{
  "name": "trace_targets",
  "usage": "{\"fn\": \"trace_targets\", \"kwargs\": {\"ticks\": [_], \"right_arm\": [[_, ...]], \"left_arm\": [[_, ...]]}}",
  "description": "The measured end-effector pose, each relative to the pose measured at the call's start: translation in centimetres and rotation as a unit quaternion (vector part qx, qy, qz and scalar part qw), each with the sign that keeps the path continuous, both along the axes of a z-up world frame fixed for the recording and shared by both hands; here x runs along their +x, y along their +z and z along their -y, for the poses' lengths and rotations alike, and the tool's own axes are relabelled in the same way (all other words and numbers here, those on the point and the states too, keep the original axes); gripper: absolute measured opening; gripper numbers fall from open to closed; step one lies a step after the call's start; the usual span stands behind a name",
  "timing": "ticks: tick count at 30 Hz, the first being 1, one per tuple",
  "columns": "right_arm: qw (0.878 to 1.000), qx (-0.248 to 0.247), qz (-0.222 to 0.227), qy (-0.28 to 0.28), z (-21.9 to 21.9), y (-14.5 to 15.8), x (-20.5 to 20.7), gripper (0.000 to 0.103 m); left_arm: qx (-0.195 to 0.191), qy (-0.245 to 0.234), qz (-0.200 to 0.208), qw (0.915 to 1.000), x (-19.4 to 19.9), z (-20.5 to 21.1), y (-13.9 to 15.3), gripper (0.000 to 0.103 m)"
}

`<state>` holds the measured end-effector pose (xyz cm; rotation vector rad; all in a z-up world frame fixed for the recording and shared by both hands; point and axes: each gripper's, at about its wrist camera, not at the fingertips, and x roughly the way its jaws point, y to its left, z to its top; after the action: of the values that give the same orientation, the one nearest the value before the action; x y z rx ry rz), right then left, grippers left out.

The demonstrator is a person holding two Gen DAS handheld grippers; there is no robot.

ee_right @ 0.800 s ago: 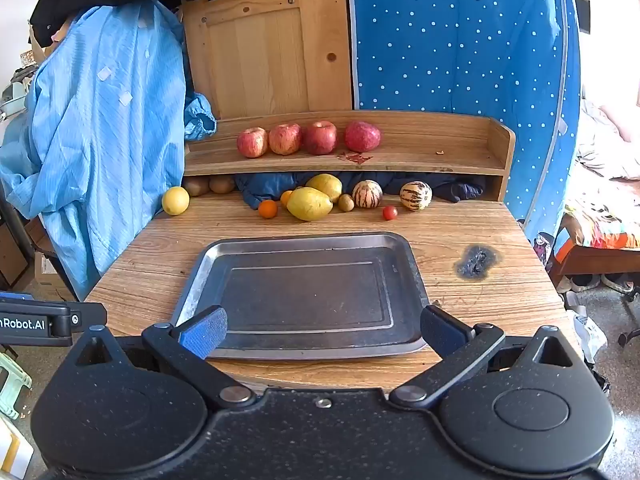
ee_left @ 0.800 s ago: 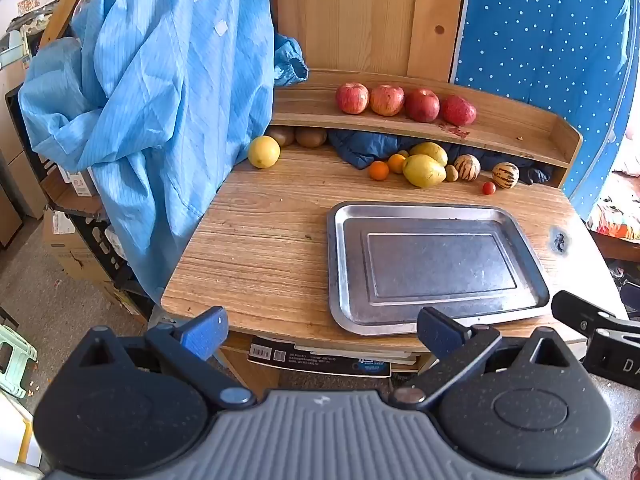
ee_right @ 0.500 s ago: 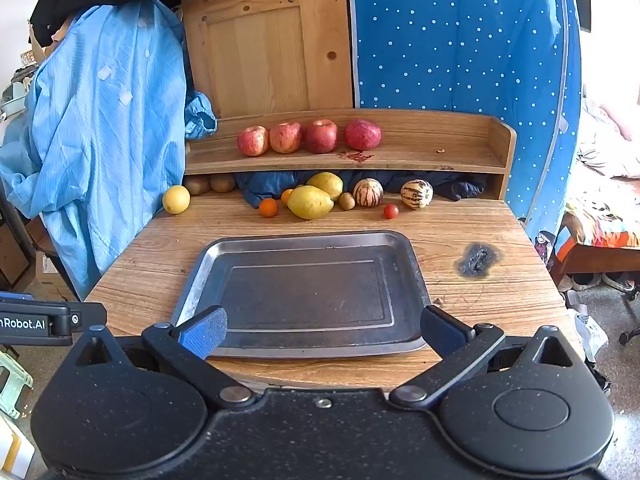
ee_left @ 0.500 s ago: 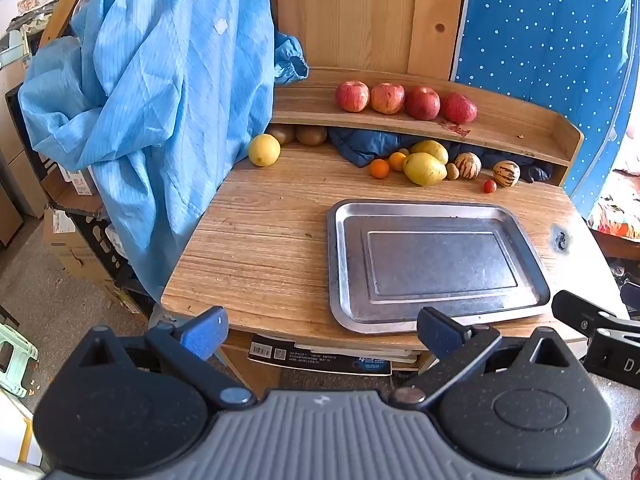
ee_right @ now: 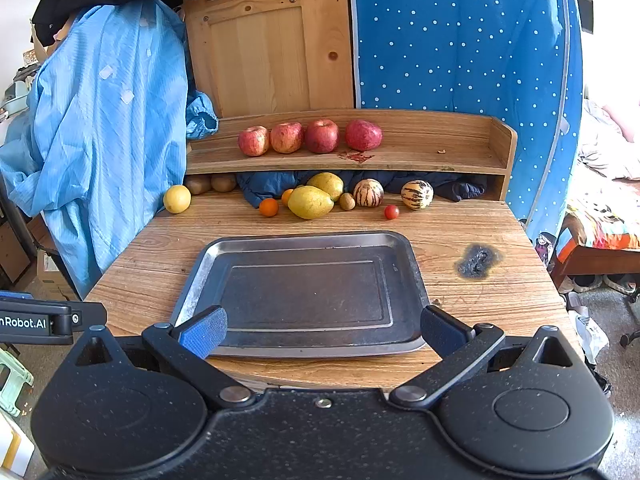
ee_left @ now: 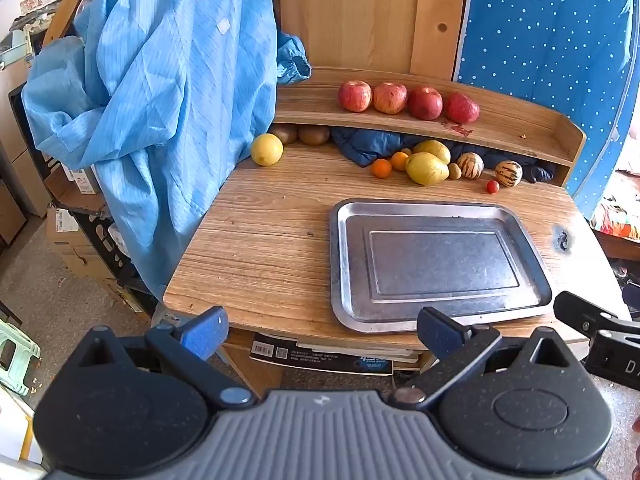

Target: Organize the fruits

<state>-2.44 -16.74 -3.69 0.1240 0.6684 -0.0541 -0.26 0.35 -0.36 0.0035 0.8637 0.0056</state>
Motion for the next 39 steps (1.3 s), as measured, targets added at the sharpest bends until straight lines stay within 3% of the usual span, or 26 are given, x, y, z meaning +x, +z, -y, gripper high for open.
{"fn": "trace_targets", "kwargs": {"ticks": [39], "right_arm": [[1.0, 0.013, -0.005, 0.007, 2.1, -1.0, 0.0, 0.103]], "left_arm": [[0.013, 0.014, -0.014, 0.9997, 0.3, 1.3, -0.2, 0.102]]}}
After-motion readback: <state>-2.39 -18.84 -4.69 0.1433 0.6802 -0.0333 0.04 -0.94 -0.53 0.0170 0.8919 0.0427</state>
